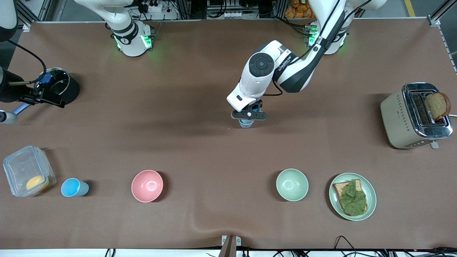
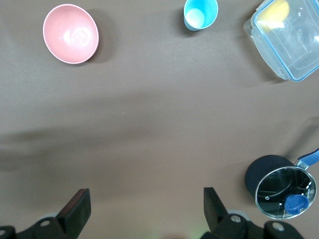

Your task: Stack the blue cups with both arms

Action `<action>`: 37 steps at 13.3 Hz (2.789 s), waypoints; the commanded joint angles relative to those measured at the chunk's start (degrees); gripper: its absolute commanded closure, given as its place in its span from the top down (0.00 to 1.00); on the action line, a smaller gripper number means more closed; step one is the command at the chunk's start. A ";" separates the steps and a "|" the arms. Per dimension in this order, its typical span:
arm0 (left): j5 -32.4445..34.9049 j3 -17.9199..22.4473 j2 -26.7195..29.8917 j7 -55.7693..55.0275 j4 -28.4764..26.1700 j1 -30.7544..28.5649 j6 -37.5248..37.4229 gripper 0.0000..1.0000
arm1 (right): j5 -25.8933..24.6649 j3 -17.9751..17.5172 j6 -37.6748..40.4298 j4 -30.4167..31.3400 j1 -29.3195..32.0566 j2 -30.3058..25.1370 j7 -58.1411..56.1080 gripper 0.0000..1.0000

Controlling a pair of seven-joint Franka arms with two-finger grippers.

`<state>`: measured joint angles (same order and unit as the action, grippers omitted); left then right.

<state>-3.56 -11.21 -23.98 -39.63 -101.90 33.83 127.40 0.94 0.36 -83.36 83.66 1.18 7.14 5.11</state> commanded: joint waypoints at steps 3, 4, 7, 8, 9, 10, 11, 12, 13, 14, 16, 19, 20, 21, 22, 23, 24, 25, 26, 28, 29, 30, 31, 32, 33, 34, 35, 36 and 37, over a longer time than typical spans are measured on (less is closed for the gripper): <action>4.27 0.66 1.21 -0.72 0.65 0.10 -0.13 1.00 | 0.73 -0.27 -0.04 1.60 0.32 -1.78 3.23 1.00; 4.27 1.27 1.57 -0.80 0.65 -0.08 -0.13 1.00 | 0.64 -0.27 -0.22 1.60 0.32 -1.78 4.11 1.00; 4.27 1.89 5.16 -0.19 -0.22 -4.37 -0.39 1.00 | 0.64 -0.19 -0.04 1.60 0.58 -1.60 4.21 1.00; 4.27 1.89 7.26 1.21 -1.53 -6.91 -0.48 1.00 | 0.64 -0.19 0.13 1.60 0.58 -1.60 4.21 1.00; 4.27 1.89 9.72 3.57 -3.20 -9.63 -0.48 1.00 | 0.64 -0.19 0.39 1.60 0.58 -1.60 4.21 1.00; 4.18 1.89 12.09 6.81 -4.69 -13.14 -0.57 1.00 | 0.64 -0.19 0.39 1.60 0.58 -1.60 4.21 1.00; 3.74 1.81 14.81 10.67 -6.19 -16.31 -0.83 1.00 | 0.64 -0.19 0.48 1.60 0.58 -1.60 4.21 1.00; 3.74 1.89 17.63 13.76 -7.51 -19.38 -1.88 1.00 | 0.64 -0.19 0.48 1.60 0.58 -1.60 4.21 1.00; 3.65 1.81 19.83 15.88 -7.87 -22.89 -4.58 1.00 | 0.64 -0.19 0.48 1.60 0.58 -1.60 4.21 1.00; 3.74 1.81 21.68 17.38 -7.70 -25.10 -8.44 1.00 | 0.64 -0.19 0.48 1.60 0.49 -1.60 4.21 1.00; 3.65 1.89 25.63 21.06 -7.78 -29.06 -13.64 1.00 | 0.64 -0.19 0.57 1.51 0.58 -1.60 4.21 1.00; 3.65 6.26 29.60 28.02 -7.26 -31.37 -18.92 1.00 | 0.64 -0.19 0.48 1.60 0.58 -1.60 4.12 1.00; 3.65 7.85 30.65 28.11 -6.82 -31.28 -20.68 1.00 | 0.64 -0.19 0.57 1.51 0.67 -1.60 4.12 1.00; 3.65 9.00 31.45 28.11 -6.47 -31.28 -22.09 1.00 | 0.64 -0.19 0.57 1.51 0.67 -1.60 4.12 1.00; 3.65 9.80 31.63 27.94 -5.42 -31.19 -24.02 1.00 | 0.64 -0.19 0.57 1.51 0.67 -1.60 4.12 1.00; 3.91 9.89 31.54 27.94 -3.85 -31.28 -26.21 1.00 | 0.64 -0.19 0.57 1.51 0.67 -1.60 4.12 1.00; 4.26 9.89 31.45 27.76 -2.87 -31.37 -27.45 1.00 | 0.64 -0.19 0.74 1.51 0.67 -1.60 4.12 1.00; 4.53 9.89 30.84 27.41 -2.25 -31.19 -28.07 1.00 | 0.64 -0.19 0.75 1.51 0.67 -1.60 4.12 1.00; 4.44 9.98 29.88 27.50 -1.81 -31.10 -28.51 1.00 | 0.64 -0.19 0.83 1.51 0.58 -1.60 4.12 1.00; 4.44 9.72 26.64 27.50 3.18 -31.02 -31.32 1.00 | 0.64 -0.19 0.83 1.51 0.49 -1.60 4.21 1.00; 4.53 9.72 24.88 27.41 5.55 -31.10 -32.20 1.00 | 0.64 -0.19 0.83 1.51 0.58 -1.60 4.12 1.00; 4.53 9.72 24.43 27.41 6.36 -31.02 -33.25 1.00 | 0.64 -0.19 0.83 1.51 0.67 -1.60 4.21 1.00; 4.53 9.63 24.34 27.50 6.45 -31.19 -33.35 1.00 | 0.64 -0.19 0.83 1.51 0.58 -1.60 4.21 1.00; 4.53 9.63 24.33 27.50 6.45 -31.37 -33.53 1.00 | 0.64 -0.19 0.92 1.51 0.58 -1.60 4.21 1.00; 4.62 9.72 24.33 27.67 6.45 -31.63 -33.53 1.00 | 0.64 -0.19 0.92 1.51 0.58 -1.60 4.21 1.00; 4.53 9.80 24.25 27.85 6.63 -31.89 -33.44 1.00 | 0.64 -0.19 0.92 1.51 0.58 -1.60 4.21 1.00; 4.53 9.89 24.07 27.94 6.63 -31.98 -33.53 1.00 | 0.64 -0.19 0.92 1.51 0.58 -1.60 4.21 1.00; 4.53 9.89 23.98 27.94 6.63 -31.90 -33.53 1.00 | 0.64 -0.19 0.92 1.51 0.58 -1.60 4.12 1.00; 4.53 9.89 23.98 28.03 6.63 -31.89 -33.53 1.00 | 0.64 -0.19 0.92 1.51 0.58 -1.60 4.12 1.00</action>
<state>-0.57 -1.07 0.73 -12.24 -97.12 2.19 95.48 0.94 0.59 -82.50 83.74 1.18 7.14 8.47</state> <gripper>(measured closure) 0.000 0.000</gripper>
